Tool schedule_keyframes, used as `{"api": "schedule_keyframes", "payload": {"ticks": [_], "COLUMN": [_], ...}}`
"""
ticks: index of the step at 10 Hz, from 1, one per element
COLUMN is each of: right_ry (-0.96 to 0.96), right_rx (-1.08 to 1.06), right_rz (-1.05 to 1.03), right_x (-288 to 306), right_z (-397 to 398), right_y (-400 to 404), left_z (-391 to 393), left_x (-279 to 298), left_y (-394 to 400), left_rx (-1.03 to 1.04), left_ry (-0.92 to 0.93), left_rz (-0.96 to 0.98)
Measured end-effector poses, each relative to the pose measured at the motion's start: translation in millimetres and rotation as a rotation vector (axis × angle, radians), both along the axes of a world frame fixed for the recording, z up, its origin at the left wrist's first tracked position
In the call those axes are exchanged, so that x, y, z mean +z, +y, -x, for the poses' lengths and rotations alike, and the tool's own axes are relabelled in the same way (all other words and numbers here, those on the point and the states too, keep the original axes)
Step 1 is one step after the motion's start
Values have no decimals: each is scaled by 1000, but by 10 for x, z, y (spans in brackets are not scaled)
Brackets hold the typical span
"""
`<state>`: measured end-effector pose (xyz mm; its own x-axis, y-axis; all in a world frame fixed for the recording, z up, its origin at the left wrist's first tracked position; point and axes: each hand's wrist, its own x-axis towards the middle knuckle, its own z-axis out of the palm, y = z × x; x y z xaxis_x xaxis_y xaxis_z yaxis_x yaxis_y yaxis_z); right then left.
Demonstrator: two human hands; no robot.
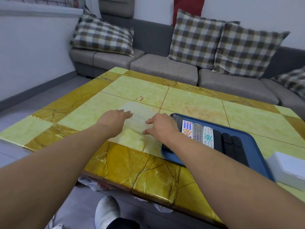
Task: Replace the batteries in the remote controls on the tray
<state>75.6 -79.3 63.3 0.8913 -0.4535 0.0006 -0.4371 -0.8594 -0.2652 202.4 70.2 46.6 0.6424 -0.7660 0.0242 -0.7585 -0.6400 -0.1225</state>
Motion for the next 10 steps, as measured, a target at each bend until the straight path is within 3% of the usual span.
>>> {"api": "schedule_keyframes", "payload": {"ticks": [1,4,6,8,10], "right_ry": [31,-18,-12,-8,-229], "right_rx": [-6,8,-8,14,-95], "right_rz": [20,90,3,-173,-450], "right_x": [-20,-176,-206,-8,376], "right_z": [-59,-100,-153,-78,350], "right_y": [-13,-74,-148,-278,-500], "left_z": [-51,-124,-121,-29,95], "left_x": [131,234,187,368,631], "left_y": [-83,-254,-309,-401,-458], "left_rx": [21,-13,-15,-10,89], "left_ry": [-112,-225,-271,-170,67], "left_rz": [-56,-81,-85,-143,-124]}}
